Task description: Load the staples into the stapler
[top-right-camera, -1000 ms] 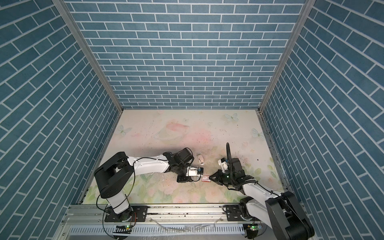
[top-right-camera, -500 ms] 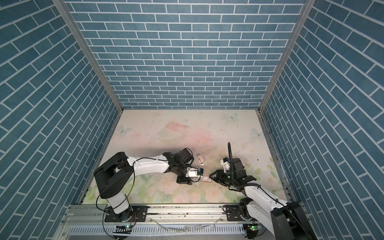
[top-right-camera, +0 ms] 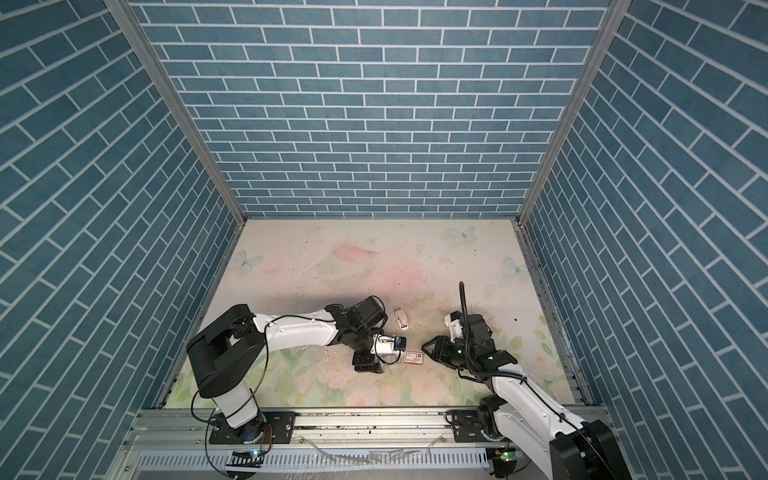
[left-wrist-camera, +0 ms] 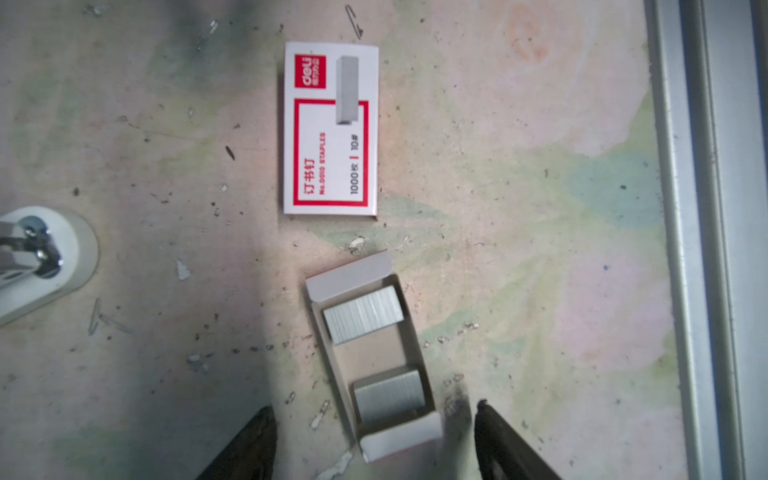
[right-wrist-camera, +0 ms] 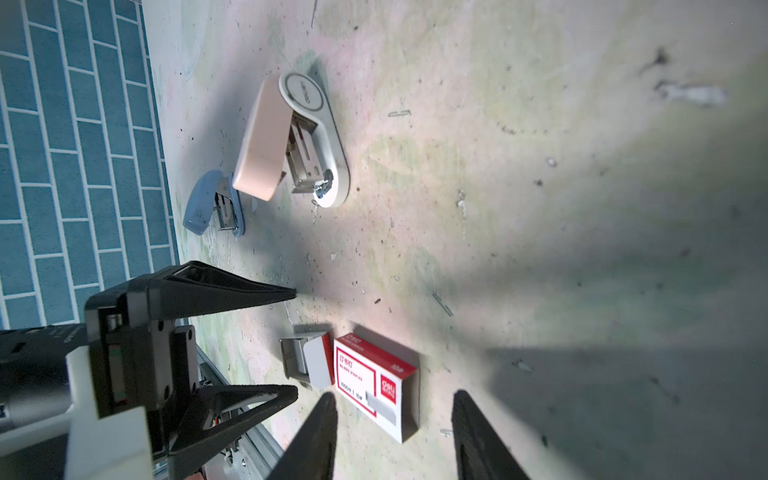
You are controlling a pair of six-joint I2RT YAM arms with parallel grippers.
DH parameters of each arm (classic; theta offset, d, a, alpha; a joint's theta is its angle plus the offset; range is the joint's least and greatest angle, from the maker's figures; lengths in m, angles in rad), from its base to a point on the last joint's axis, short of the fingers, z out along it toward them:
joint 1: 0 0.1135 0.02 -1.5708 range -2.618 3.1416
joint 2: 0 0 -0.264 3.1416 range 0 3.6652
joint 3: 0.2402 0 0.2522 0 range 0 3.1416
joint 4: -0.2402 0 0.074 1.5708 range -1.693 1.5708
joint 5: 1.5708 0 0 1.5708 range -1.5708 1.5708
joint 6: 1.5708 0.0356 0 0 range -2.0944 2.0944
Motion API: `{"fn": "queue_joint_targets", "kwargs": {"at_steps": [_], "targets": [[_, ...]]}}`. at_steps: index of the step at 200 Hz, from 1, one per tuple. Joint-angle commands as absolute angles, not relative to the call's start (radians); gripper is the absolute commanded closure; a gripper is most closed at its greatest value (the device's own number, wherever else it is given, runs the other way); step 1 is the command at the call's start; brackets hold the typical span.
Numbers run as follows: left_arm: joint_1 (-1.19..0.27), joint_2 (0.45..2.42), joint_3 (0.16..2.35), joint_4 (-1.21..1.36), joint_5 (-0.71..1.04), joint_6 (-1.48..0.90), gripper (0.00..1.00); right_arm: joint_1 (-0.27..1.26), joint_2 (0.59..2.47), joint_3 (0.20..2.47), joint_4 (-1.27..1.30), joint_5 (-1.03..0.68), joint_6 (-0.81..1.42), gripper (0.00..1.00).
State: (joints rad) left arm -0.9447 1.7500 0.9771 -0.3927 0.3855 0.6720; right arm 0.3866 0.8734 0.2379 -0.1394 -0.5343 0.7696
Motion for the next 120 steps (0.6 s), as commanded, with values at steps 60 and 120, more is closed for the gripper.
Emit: {"fn": "queue_joint_targets", "kwargs": {"at_steps": [60,120], "targets": [[-0.812,1.616,1.191,-0.813,0.496,0.774,0.01,0.382,0.77,0.375,-0.314,-0.364,0.658,0.55],[-0.598,1.63,1.328,-1.093,0.436,1.106,0.0,0.382,0.825,0.449,-0.333,-0.375,0.591,0.56]]}}
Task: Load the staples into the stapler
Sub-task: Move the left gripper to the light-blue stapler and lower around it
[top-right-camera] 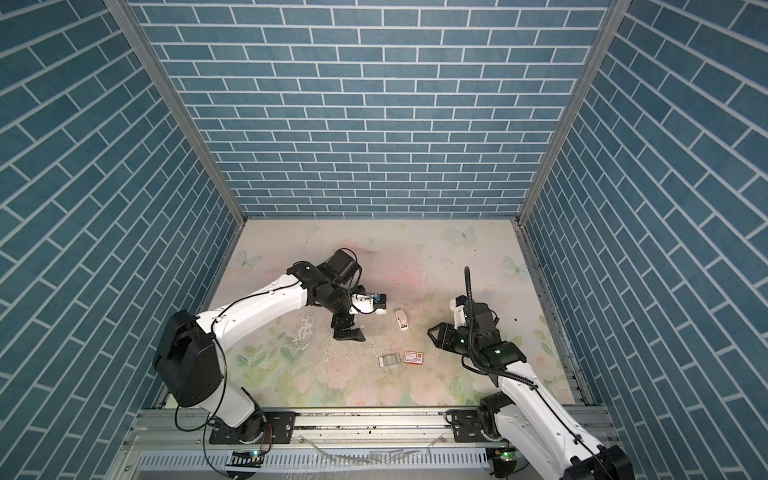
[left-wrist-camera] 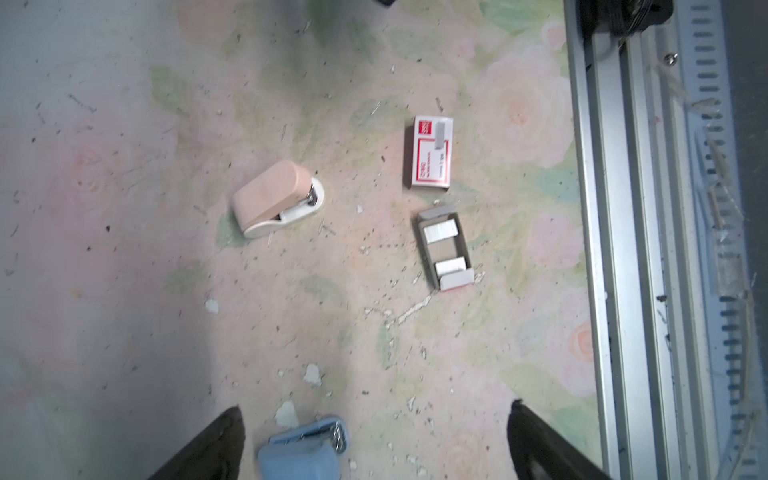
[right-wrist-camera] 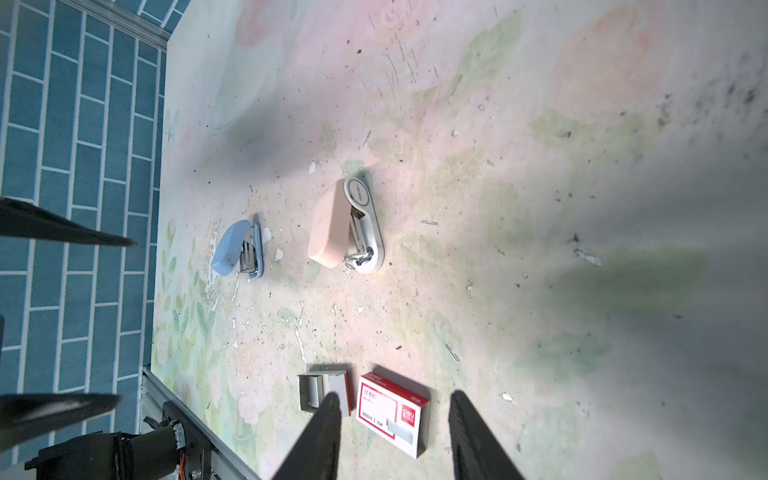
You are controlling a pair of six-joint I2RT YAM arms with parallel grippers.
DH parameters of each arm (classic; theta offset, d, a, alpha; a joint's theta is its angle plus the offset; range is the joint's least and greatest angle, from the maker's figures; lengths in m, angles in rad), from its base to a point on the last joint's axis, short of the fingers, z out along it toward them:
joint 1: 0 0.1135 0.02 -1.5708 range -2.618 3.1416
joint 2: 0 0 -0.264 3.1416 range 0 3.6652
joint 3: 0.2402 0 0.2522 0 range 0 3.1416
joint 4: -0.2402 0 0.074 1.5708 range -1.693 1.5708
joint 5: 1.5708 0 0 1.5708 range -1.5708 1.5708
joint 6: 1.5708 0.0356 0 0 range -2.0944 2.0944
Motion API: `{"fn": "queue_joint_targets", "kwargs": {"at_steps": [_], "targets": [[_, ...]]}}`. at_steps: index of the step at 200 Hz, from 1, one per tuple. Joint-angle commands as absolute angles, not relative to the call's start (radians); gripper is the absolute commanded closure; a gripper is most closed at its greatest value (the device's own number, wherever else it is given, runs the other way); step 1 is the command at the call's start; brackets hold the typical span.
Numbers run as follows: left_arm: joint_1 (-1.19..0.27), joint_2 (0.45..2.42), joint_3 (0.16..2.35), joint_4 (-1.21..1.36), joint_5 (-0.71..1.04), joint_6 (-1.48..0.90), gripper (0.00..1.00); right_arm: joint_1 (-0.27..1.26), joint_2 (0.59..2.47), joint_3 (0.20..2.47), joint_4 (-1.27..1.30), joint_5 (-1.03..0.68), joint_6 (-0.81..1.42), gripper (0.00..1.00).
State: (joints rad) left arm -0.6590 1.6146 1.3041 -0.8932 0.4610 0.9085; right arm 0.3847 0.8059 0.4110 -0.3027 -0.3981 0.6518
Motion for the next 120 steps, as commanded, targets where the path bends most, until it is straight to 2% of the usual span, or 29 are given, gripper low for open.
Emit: {"fn": "queue_joint_targets", "kwargs": {"at_steps": [1,39,58,120], "targets": [[-0.595,1.631,1.328,-1.097,0.434,1.113,0.01,0.381,0.826,0.448,-0.332,-0.374,0.591,0.56],[-0.5,1.656,1.277,-1.043,0.402,1.377,0.0,0.382,0.895,0.417,-0.237,-0.382,0.624,0.57],[-0.481,1.686,1.286,-0.993,0.414,1.425,0.0,0.382,0.905,0.404,-0.213,-0.379,0.645,0.57],[-0.48,1.766,1.239,-0.863,0.37,1.598,0.02,0.381,0.784,0.388,-0.303,-0.317,0.674,0.58]]}}
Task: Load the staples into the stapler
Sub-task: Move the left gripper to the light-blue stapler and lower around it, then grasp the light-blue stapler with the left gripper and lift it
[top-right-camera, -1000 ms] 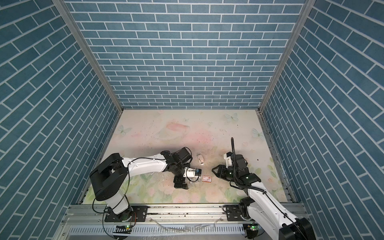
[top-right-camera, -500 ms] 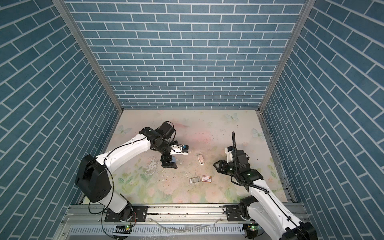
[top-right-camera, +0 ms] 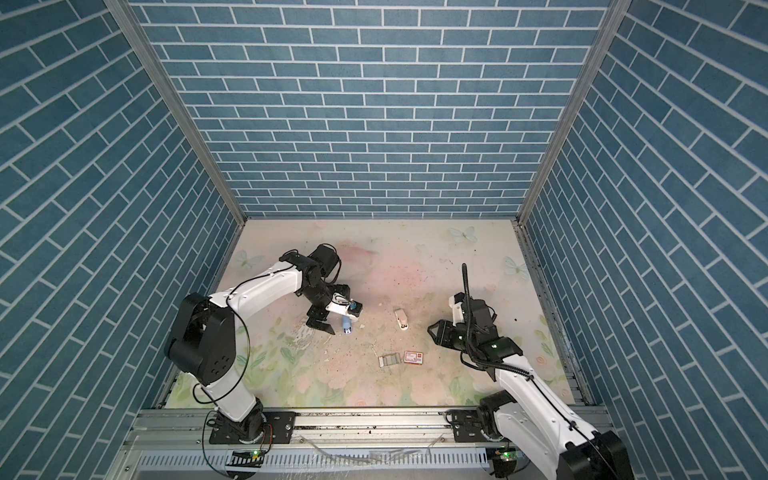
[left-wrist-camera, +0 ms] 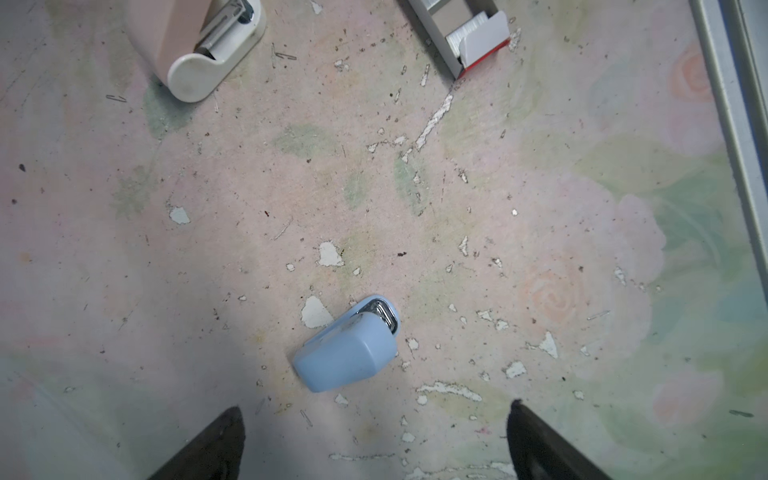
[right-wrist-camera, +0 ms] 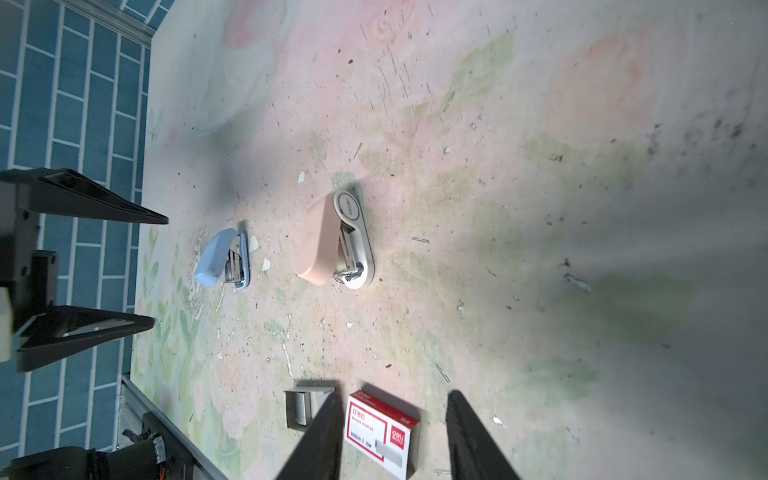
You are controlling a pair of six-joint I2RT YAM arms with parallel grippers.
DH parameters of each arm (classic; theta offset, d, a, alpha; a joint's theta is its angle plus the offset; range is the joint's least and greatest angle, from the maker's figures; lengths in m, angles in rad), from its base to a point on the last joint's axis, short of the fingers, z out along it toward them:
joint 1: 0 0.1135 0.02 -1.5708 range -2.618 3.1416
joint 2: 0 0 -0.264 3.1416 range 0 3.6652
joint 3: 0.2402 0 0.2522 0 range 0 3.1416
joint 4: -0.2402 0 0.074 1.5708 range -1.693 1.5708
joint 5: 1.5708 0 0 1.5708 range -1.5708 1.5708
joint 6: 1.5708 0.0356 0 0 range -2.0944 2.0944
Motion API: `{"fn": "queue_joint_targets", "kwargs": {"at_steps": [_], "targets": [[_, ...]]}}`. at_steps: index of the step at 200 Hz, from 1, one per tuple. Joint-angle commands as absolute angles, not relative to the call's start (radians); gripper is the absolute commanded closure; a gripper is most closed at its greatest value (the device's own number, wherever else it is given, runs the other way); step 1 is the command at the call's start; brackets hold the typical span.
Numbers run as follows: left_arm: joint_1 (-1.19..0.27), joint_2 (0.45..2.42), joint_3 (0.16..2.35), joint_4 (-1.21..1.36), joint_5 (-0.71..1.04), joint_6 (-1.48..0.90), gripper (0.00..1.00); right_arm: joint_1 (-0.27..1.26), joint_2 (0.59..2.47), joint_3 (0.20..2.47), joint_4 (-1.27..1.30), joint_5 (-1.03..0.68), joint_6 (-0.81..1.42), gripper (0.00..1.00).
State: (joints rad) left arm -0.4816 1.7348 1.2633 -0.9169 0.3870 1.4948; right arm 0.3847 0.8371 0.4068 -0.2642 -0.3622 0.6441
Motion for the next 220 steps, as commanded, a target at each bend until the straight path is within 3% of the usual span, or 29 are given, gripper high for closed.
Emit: {"fn": "queue_joint_targets", "kwargs": {"at_steps": [1,44,154,187,220], "targets": [[-0.48,1.767,1.239,-0.861,0.37,1.6,0.02,0.381,0.782,0.387,-0.304,-0.317,0.675,0.58],[-0.481,1.842,1.285,-0.841,0.367,1.558,0.11,0.38,0.76,0.371,-0.323,-0.29,0.695,0.59],[-0.481,1.798,1.174,-0.743,0.39,1.574,0.25,0.38,0.787,0.37,-0.307,-0.257,0.714,0.6],[-0.485,1.796,1.177,-0.756,0.402,1.56,0.4,0.38,0.784,0.362,-0.303,-0.253,0.721,0.61],[-0.486,1.793,1.175,-0.779,0.406,1.556,0.49,0.38,0.785,0.362,-0.303,-0.252,0.721,0.61]]}}
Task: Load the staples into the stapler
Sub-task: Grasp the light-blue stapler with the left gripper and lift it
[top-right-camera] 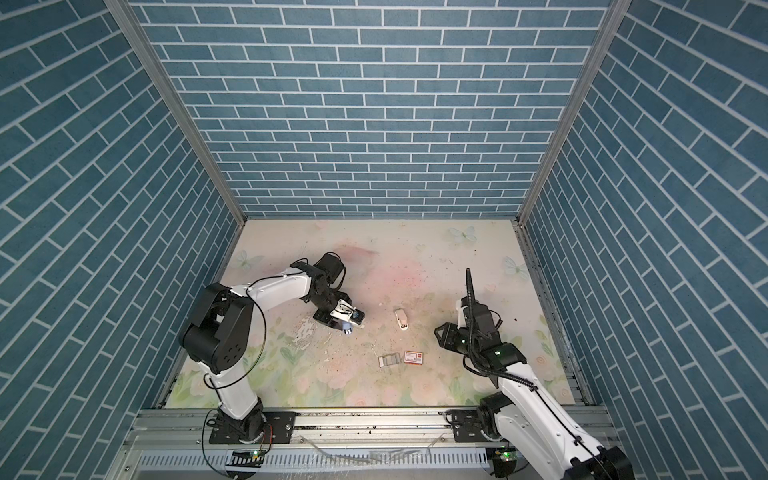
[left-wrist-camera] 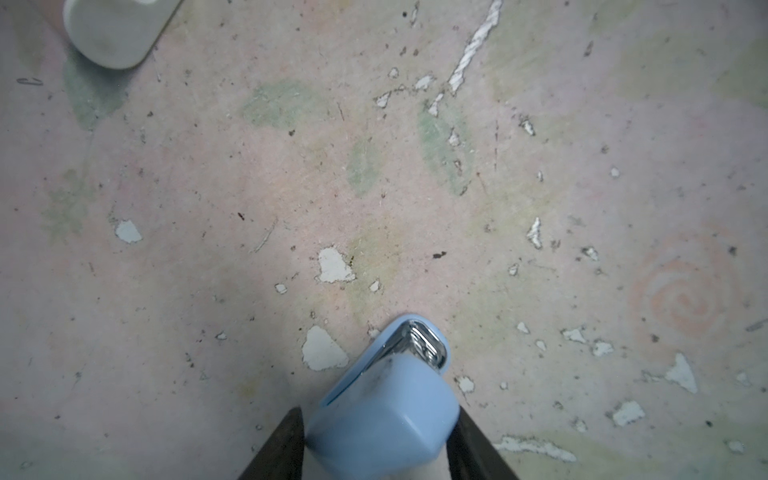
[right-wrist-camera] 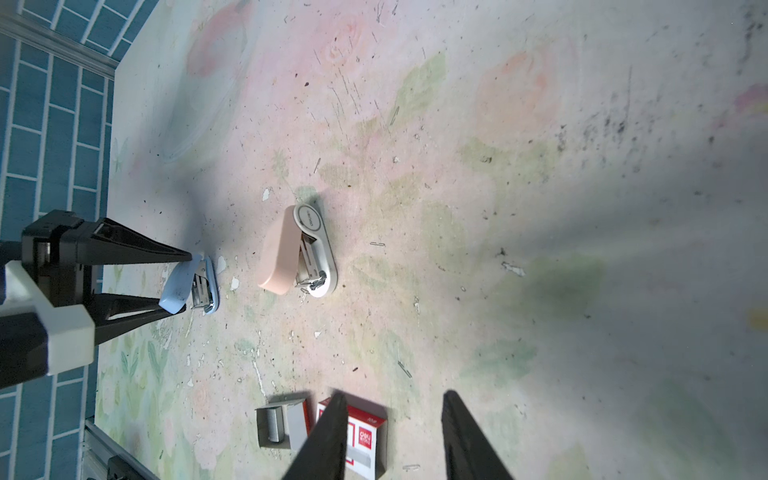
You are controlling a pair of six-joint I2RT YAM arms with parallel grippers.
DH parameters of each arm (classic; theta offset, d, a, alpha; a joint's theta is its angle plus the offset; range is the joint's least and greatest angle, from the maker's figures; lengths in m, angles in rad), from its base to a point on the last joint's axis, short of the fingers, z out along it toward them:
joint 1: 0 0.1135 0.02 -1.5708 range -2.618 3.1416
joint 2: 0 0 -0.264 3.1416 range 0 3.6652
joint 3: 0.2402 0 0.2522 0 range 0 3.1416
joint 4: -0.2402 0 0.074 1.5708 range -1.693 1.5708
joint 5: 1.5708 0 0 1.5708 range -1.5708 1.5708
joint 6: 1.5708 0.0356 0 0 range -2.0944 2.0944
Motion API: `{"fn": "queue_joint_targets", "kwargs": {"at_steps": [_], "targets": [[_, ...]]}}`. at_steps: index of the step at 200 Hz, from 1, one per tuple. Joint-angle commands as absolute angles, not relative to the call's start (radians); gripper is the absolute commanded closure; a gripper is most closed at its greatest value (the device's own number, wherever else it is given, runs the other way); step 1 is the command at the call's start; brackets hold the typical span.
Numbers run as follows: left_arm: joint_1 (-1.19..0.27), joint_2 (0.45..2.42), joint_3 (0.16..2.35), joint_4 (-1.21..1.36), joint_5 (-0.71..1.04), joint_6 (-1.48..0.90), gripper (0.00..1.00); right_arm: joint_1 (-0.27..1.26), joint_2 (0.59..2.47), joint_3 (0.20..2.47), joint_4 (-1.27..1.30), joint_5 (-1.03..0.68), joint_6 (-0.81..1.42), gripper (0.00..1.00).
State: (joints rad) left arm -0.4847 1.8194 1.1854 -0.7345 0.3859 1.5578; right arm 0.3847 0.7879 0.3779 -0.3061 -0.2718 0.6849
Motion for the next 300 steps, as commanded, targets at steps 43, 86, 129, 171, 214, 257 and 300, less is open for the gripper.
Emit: {"fn": "queue_joint_targets", "kwargs": {"at_steps": [43,86,129,171,214,257,300], "targets": [[-0.493,1.792,1.174,-0.786,0.397,1.515,0.59,0.381,0.789,0.354,-0.293,-0.255,0.721,0.62],[-0.497,1.802,1.184,-0.807,0.388,1.456,0.58,0.38,0.788,0.345,-0.275,-0.257,0.719,0.62],[-0.506,1.778,1.154,-0.784,0.393,1.392,0.44,0.381,0.798,0.343,-0.257,-0.261,0.715,0.62],[-0.542,1.787,1.129,-0.733,0.385,1.34,0.44,0.38,0.817,0.341,-0.231,-0.271,0.714,0.62],[-0.552,1.792,1.123,-0.725,0.372,1.33,0.51,0.381,0.82,0.339,-0.223,-0.281,0.713,0.62],[-0.559,1.786,1.13,-0.742,0.375,1.32,0.61,0.38,0.81,0.327,-0.222,-0.286,0.715,0.62],[-0.565,1.784,1.129,-0.748,0.368,1.309,0.7,0.381,0.808,0.33,-0.227,-0.293,0.711,0.63]]}}
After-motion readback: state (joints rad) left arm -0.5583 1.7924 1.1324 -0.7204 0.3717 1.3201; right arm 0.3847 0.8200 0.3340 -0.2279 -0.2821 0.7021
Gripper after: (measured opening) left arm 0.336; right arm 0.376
